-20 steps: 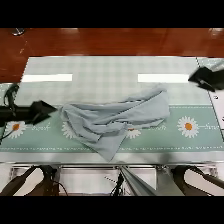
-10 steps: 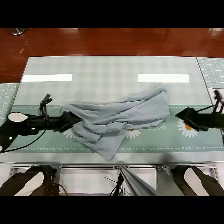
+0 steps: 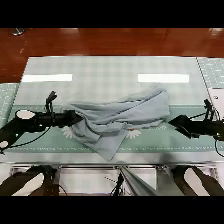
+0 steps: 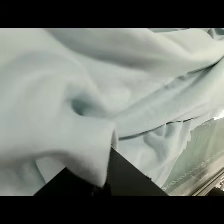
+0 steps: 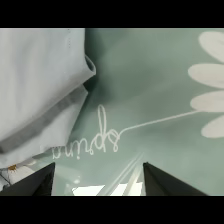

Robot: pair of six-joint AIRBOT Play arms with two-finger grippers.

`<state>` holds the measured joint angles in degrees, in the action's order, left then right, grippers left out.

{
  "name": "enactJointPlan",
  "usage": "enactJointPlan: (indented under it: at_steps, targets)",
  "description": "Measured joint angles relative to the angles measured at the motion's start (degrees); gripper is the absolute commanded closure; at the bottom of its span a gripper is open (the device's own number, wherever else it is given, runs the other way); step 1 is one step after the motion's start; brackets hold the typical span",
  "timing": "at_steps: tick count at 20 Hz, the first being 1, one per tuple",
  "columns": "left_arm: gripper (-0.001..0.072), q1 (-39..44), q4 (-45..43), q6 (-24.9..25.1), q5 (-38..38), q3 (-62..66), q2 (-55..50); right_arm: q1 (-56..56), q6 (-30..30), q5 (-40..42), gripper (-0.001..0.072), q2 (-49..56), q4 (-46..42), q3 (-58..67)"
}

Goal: Fold the shirts.

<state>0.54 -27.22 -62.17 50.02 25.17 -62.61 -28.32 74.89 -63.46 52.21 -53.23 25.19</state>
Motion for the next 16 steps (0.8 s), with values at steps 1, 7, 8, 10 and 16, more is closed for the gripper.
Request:
enactJointPlan:
  at_steps: [1,7,8,10,16]
  targets:
    - [0.0683,0.1,0.1,0.1,0.0,0.1,0.0,0.0,-0.4,0.5,0.0095,1.2,0.8,-0.1]
    - [0.0682,0.2,1.1,0.1,0.2,0.3,-0.1,0.0,-6.7,3.4,0.0095,11.4,12.6,-0.1]
    - [0.0682,0.2,1.7,0.1,0.2,0.3,-0.1,0.0,-8.0,3.6,0.0096,13.1,15.0,-0.1]
    - [0.0682,0.2,2.9,0.0,0.2,0.3,-0.1,0.0,-9.7,3.7,0.0095,16.2,18.2,0.5]
    - [0.0682,0.2,4.1,0.0,0.1,0.3,-0.1,4.8,-11.2,6.8,0.0128,22.0,20.6,5.9]
